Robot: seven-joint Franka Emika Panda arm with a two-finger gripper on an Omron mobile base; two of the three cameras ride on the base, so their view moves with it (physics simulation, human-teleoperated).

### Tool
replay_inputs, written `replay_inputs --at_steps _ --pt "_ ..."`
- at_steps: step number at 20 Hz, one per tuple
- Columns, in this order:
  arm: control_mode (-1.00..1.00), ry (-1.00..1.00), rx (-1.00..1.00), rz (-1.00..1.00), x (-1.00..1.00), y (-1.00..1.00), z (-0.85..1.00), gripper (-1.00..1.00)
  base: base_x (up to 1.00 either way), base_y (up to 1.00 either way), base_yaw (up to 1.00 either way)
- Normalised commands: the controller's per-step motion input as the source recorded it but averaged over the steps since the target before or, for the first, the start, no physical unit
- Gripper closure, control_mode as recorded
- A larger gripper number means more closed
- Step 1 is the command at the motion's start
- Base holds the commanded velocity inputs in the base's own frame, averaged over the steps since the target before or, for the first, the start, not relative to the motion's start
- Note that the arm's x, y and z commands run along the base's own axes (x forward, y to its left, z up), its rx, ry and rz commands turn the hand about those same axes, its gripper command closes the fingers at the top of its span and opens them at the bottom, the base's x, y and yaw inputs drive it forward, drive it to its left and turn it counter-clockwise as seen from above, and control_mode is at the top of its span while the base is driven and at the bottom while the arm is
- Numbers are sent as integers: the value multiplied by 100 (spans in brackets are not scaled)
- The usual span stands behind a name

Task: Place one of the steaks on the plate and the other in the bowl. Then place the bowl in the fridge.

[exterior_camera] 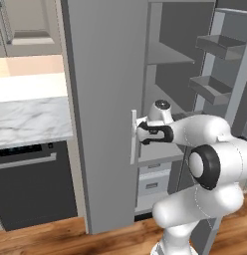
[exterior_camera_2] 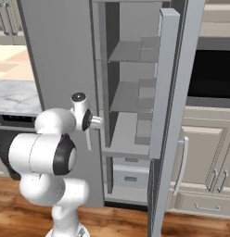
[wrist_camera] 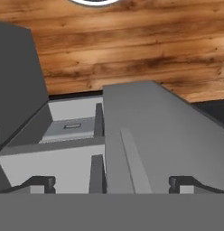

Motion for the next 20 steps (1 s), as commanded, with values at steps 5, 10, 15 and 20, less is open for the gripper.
replay_inputs --at_steps 5,10,15,20 --pt "-100 0 -2 3 49 39 -2 -100 0 0 0" --pt "-100 0 -3 0 74 20 -4 -100 0 0 0" --pt "-100 -5 0 0 48 1 -23 -100 0 0 0" --pt "-100 -17 0 0 6 0 -25 -100 0 0 0"
